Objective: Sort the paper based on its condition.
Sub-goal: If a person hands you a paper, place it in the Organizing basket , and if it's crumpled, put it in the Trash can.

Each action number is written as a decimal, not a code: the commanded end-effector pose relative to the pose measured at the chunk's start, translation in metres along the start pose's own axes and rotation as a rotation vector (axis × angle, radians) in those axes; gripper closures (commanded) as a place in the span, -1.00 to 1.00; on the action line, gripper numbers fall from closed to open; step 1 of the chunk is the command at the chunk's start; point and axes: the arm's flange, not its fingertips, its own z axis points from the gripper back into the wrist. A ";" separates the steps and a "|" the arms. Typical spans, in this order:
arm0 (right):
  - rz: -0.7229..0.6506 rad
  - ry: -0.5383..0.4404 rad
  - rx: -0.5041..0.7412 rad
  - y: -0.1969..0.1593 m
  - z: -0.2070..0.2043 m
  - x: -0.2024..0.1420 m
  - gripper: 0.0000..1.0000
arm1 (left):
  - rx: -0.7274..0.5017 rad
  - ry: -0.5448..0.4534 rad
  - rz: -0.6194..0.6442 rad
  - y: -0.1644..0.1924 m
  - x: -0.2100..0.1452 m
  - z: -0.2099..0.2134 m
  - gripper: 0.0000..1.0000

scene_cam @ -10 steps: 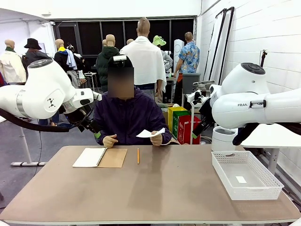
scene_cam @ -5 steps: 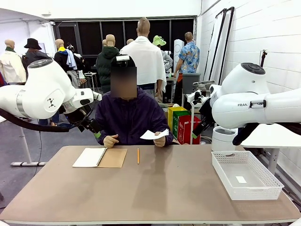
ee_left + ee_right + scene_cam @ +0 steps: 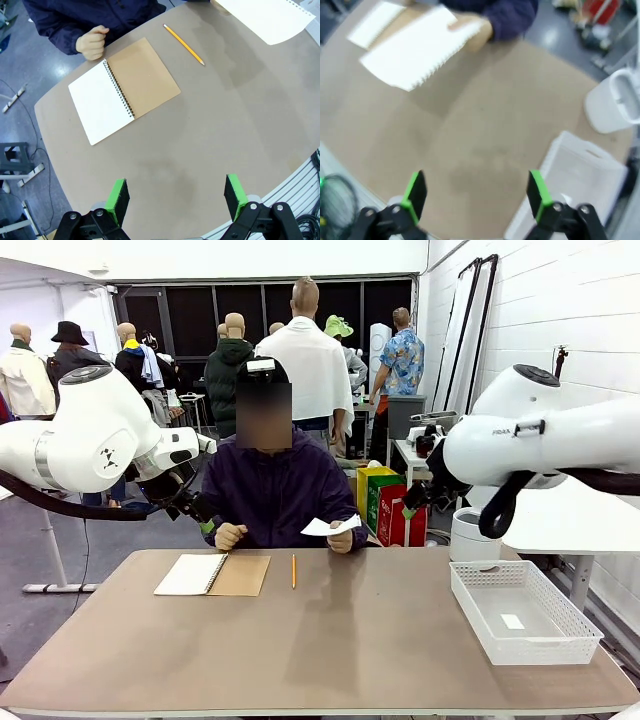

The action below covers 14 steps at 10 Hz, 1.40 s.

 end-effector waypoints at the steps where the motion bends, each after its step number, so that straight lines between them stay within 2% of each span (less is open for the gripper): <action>1: -0.190 0.011 0.052 -0.006 -0.013 0.016 -1.00 | -0.010 -0.005 0.003 0.000 0.000 0.001 -1.00; 4: -0.437 0.031 0.205 -0.029 -0.040 0.018 -1.00 | -0.010 -0.005 0.003 0.000 0.000 0.001 -1.00; 5: -0.467 0.040 0.218 -0.032 -0.044 0.018 -1.00 | -0.010 -0.005 0.003 0.000 0.000 0.001 -1.00; 7: -0.425 0.046 0.187 -0.029 -0.042 0.012 -1.00 | -0.010 -0.005 0.003 0.000 0.000 0.001 -1.00; 11: -0.439 0.043 0.184 -0.027 -0.043 0.013 -1.00 | -0.010 -0.005 0.003 0.000 0.000 0.001 -1.00; 14: -0.666 0.096 0.382 -0.054 -0.074 0.030 -1.00 | -0.010 -0.005 0.003 0.000 0.000 0.001 -1.00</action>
